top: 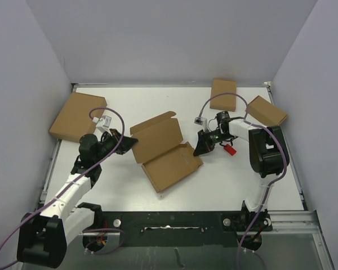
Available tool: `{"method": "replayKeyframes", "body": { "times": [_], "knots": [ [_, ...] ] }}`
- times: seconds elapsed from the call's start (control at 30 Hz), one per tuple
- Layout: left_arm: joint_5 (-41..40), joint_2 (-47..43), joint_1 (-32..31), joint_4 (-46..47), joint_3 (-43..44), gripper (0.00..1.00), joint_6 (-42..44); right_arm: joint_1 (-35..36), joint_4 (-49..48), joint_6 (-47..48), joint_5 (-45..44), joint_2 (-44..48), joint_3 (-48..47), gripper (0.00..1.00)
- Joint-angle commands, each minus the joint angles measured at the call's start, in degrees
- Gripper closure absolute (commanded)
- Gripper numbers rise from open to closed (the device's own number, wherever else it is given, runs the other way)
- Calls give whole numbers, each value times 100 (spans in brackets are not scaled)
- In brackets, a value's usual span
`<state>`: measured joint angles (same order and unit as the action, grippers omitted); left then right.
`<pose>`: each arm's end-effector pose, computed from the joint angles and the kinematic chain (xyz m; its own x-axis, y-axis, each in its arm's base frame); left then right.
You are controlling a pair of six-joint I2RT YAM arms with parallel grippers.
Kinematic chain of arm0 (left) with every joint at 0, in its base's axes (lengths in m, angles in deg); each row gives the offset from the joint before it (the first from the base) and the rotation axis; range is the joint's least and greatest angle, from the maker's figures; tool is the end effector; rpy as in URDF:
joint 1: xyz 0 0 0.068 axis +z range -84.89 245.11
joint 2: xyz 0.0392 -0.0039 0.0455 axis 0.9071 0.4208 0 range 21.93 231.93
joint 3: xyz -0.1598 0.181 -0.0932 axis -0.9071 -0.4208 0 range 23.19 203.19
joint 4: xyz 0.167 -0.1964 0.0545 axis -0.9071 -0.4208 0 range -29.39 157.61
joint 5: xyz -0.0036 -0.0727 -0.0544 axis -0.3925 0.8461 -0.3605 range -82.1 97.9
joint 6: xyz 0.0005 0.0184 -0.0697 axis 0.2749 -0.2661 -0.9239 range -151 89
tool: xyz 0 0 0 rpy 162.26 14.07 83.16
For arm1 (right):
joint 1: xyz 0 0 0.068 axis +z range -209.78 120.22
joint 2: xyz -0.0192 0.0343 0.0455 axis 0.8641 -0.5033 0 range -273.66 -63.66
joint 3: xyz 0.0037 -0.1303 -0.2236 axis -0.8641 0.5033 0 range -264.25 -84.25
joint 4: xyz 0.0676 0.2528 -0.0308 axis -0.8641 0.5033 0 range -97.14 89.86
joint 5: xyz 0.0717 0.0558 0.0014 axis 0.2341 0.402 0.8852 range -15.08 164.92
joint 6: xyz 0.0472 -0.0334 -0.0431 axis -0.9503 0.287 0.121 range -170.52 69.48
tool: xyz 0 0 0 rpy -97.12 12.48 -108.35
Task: Fold the paper box
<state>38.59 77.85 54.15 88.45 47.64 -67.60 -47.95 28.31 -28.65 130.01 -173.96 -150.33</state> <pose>0.2352 -0.0765 0.2191 -0.5365 -0.4184 -0.7329 0.4186 0.6221 -0.6616 0.3275 0.1186 0.1117 -0.7962 -0.3847 -0.4670 -0.6012 0.4167 0.6818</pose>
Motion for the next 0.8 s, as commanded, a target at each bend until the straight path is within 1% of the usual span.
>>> {"method": "replayKeyframes", "body": {
  "times": [0.0,0.4,0.6,0.77],
  "knots": [
    [59,-45,24,333,75,100,171,-14,-233,19,513,716,-1,100],
    [-29,239,89,89,418,100,516,-23,-247,231,678,1103,113,100],
    [-377,417,86,-171,614,100,592,-28,-275,228,692,1147,144,100],
    [-380,559,85,-63,668,100,627,-32,-360,206,789,1251,213,100]
  ]
}}
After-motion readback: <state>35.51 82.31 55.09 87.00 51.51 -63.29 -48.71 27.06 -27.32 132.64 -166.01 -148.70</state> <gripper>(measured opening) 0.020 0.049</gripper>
